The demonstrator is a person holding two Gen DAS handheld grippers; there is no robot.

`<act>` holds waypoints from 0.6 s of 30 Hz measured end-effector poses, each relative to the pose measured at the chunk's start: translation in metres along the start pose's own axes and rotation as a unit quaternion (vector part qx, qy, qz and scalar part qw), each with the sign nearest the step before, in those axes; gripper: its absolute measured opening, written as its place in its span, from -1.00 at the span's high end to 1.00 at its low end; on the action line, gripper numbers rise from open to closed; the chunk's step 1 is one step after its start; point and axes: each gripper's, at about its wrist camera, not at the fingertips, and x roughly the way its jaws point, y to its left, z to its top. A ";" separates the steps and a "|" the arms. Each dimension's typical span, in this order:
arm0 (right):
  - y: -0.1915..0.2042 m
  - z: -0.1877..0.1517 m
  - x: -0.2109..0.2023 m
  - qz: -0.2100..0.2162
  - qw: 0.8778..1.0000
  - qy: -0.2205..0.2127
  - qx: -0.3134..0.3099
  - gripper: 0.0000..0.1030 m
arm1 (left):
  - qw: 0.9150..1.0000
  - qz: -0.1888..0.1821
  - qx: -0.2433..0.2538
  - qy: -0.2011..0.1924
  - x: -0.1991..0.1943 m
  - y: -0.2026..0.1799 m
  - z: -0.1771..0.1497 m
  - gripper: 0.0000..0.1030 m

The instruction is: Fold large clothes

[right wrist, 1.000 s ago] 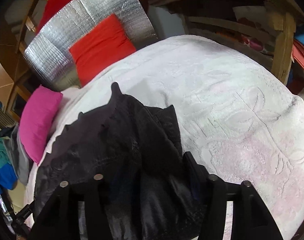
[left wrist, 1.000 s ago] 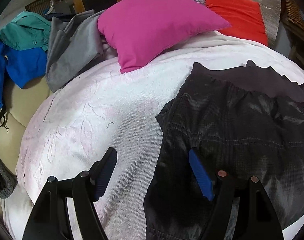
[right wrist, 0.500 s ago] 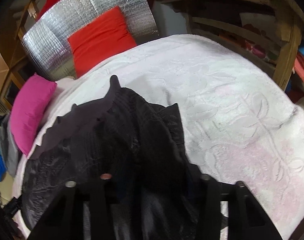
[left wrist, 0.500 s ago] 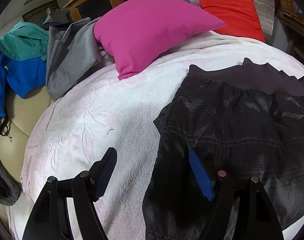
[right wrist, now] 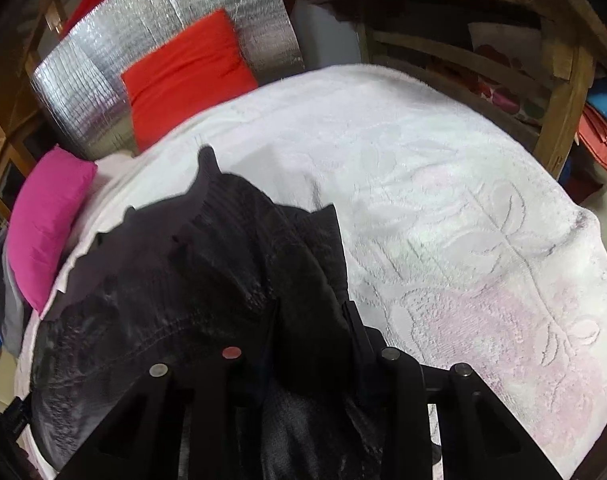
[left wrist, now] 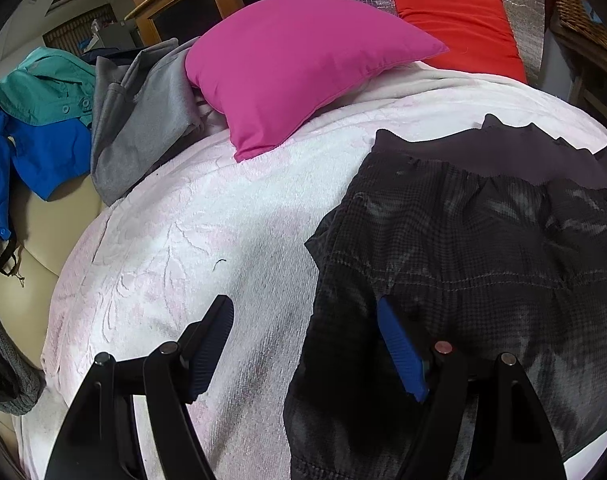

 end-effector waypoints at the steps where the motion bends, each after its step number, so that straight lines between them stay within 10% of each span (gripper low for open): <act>1: 0.000 0.001 -0.002 0.006 1.000 -0.002 0.001 0.37 | 1.000 0.000 0.000 0.000 0.000 0.000 0.000 -0.46; 5: -0.010 0.004 0.005 0.030 0.999 0.021 0.038 0.16 | 1.000 0.000 0.002 0.001 0.001 0.000 0.000 -0.46; 7: -0.020 0.006 0.009 0.057 0.995 0.031 0.075 -0.50 | 1.000 0.000 0.004 0.001 0.001 0.000 -0.001 -0.46; 14: -0.022 0.000 0.027 0.084 0.991 0.064 0.086 -0.41 | 1.000 -0.007 0.008 -0.001 0.002 0.005 -0.003 -0.46; 18: -0.002 -0.004 0.017 0.040 0.998 0.032 0.020 0.19 | 1.000 -0.002 0.017 -0.005 0.004 0.003 -0.005 -0.46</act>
